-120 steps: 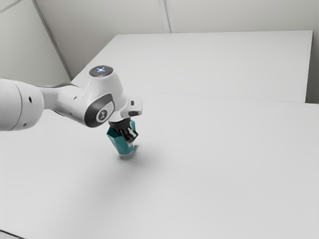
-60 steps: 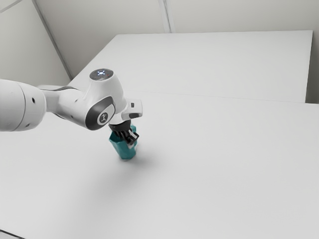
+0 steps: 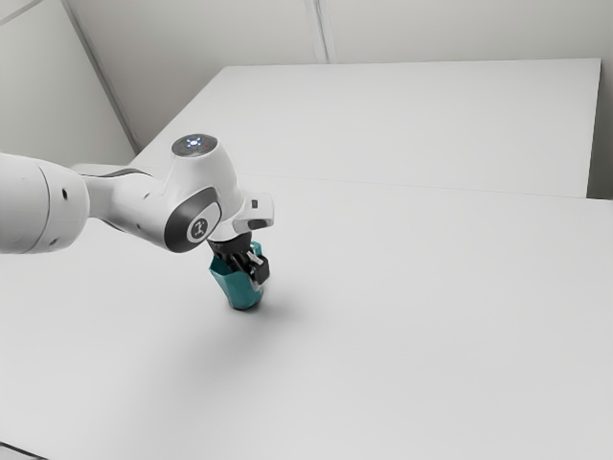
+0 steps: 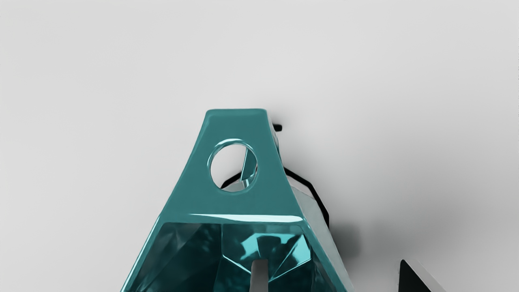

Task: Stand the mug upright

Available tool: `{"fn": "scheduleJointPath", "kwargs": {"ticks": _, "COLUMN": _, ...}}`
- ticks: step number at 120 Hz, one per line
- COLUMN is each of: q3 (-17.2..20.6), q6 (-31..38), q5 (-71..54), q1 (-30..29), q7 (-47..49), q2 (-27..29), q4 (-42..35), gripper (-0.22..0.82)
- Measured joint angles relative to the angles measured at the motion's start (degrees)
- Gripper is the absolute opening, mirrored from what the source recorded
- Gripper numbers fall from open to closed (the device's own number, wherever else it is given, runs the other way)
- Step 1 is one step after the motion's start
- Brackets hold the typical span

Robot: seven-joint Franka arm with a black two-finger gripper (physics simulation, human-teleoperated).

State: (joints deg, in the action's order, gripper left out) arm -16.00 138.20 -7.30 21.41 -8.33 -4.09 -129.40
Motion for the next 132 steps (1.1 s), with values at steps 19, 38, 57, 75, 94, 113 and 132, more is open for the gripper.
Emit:
{"fn": "scheduleJointPath", "kwargs": {"ticks": 19, "q3": 0.00, "q6": 0.00, "q5": 0.00, "q1": -0.03, "q7": -0.17, "q2": 0.68, "q4": 0.27, "gripper": 0.35}}
{"fn": "scheduleJointPath", "kwargs": {"ticks": 38, "q3": 0.00, "q6": -0.19, "q5": 0.00, "q1": -0.11, "q7": -0.34, "q2": 1.55, "q4": 0.81, "gripper": 0.37}}
{"fn": "scheduleJointPath", "kwargs": {"ticks": 57, "q3": 0.00, "q6": -0.43, "q5": 0.01, "q1": -0.07, "q7": -0.48, "q2": 2.75, "q4": 1.01, "gripper": 0.38}}
{"fn": "scheduleJointPath", "kwargs": {"ticks": 75, "q3": 0.34, "q6": -3.59, "q5": 0.52, "q1": -0.31, "q7": -0.52, "q2": 4.31, "q4": 6.05, "gripper": 0.40}}
{"fn": "scheduleJointPath", "kwargs": {"ticks": 94, "q3": 0.46, "q6": -15.01, "q5": 5.24, "q1": -1.09, "q7": -0.55, "q2": -0.97, "q4": 26.72, "gripper": 0.50}}
{"fn": "scheduleJointPath", "kwargs": {"ticks": 113, "q3": 0.63, "q6": -30.78, "q5": 11.38, "q1": -5.02, "q7": 0.02, "q2": -8.99, "q4": 45.86, "gripper": 0.56}}
{"fn": "scheduleJointPath", "kwargs": {"ticks": 132, "q3": 0.63, "q6": -42.75, "q5": 13.19, "q1": -7.14, "q7": 1.63, "q2": -9.70, "q4": 48.99, "gripper": 0.58}}
